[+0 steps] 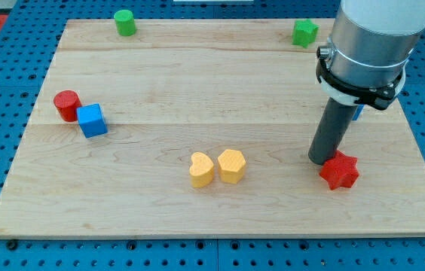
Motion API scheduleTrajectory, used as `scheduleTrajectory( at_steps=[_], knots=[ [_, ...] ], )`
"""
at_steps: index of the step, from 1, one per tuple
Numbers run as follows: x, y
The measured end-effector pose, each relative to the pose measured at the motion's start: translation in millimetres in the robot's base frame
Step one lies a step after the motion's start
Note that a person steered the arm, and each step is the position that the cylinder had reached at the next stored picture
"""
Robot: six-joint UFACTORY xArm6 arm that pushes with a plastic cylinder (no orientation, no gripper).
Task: Nudge the blue cube left a bit
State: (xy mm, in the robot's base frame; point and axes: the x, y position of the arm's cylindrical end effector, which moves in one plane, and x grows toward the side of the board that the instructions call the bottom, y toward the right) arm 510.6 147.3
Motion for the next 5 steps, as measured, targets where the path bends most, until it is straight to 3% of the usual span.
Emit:
scheduleTrajectory(
  at_steps=[1, 2, 3, 5],
  knots=[
    [-14.9, -11.2],
    [-54.2, -69.1],
    [-70.0, -140.1],
    [-61.6, -294.6]
  ],
)
